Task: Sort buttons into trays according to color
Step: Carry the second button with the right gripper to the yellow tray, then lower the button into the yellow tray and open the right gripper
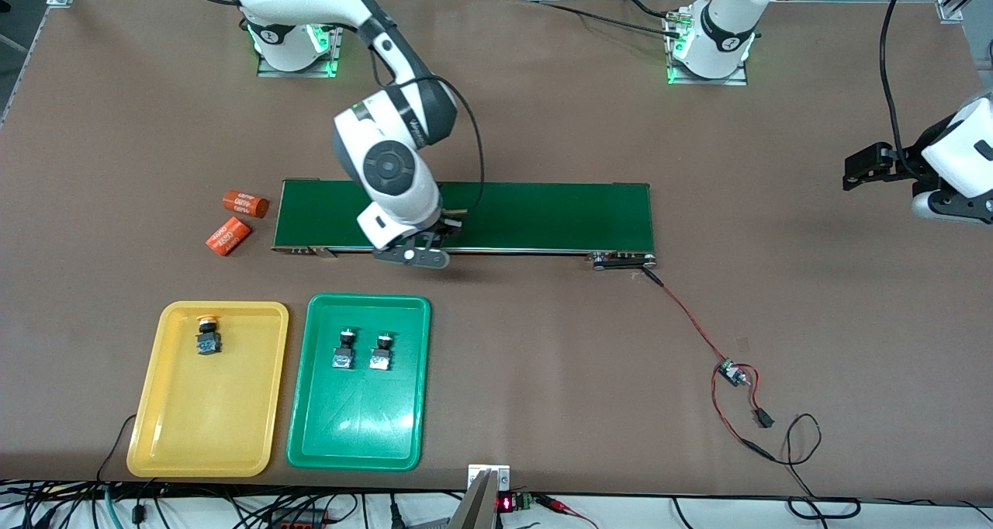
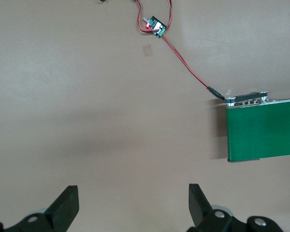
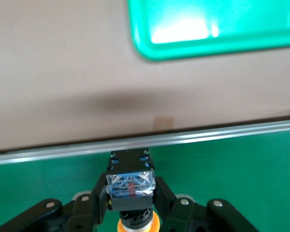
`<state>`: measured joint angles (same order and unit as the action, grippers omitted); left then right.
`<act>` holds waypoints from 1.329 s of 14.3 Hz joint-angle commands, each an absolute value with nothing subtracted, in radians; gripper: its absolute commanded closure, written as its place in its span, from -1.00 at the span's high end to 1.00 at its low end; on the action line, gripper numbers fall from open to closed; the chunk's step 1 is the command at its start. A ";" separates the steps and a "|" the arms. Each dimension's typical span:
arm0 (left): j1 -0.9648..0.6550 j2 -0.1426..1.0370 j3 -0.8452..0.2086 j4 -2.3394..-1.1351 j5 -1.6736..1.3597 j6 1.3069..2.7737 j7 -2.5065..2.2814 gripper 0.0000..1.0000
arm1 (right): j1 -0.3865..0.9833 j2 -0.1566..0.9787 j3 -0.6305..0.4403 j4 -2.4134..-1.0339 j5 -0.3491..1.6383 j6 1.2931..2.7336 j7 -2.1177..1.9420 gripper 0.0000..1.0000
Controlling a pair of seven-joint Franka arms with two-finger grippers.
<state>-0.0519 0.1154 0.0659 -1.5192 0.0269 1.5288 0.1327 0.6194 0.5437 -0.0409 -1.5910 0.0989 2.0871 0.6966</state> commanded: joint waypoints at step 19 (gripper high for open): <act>-0.060 0.124 0.061 -1.483 0.043 1.505 0.133 1.00 | 0.097 0.853 -0.084 -1.387 0.072 2.361 -0.067 -0.94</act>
